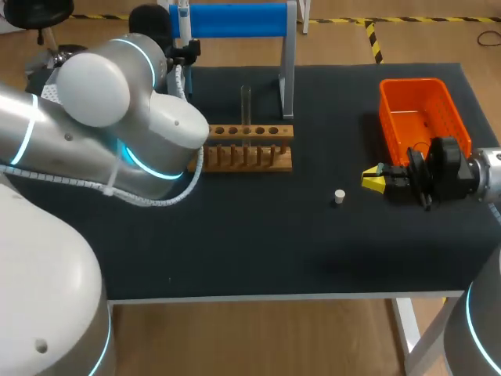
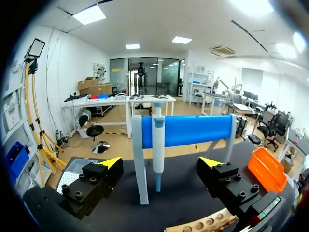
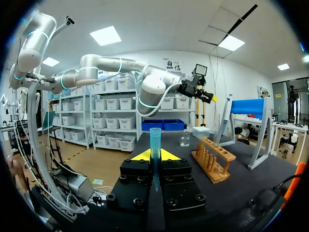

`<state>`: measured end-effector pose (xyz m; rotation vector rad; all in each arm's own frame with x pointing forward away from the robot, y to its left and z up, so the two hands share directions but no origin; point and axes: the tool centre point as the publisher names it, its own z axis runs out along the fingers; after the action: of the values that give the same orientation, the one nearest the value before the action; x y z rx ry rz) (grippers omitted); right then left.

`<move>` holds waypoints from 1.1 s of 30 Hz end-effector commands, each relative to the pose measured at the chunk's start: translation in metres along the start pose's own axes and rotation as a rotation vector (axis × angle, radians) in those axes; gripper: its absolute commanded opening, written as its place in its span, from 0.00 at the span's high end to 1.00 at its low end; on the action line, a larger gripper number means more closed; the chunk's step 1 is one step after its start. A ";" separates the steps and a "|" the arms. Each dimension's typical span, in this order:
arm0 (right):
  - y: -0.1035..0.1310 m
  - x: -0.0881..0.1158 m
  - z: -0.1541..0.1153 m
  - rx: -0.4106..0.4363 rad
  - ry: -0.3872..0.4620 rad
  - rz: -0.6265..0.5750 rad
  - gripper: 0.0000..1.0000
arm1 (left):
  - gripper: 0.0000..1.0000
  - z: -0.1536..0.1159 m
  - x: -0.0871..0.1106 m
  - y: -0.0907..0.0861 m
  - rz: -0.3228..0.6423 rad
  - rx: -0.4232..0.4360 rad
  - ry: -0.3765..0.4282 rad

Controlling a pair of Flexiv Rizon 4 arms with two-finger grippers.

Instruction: Invert the test tube, pick up the pipette, mount the tip to pipette, aspirate from beaker and dispense into the tube, eject the tip, return the pipette, and cap with the stopper.

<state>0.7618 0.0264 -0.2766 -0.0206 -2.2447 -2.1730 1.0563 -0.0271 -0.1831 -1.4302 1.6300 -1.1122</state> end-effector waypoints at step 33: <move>0.000 0.001 0.000 0.000 -0.001 -0.001 1.00 | 0.52 0.080 0.007 -0.019 0.031 0.038 0.037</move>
<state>0.7618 0.0264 -0.2765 -0.0205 -2.2448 -2.1728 1.1278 -0.0442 -0.1940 -1.3633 1.6449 -1.1552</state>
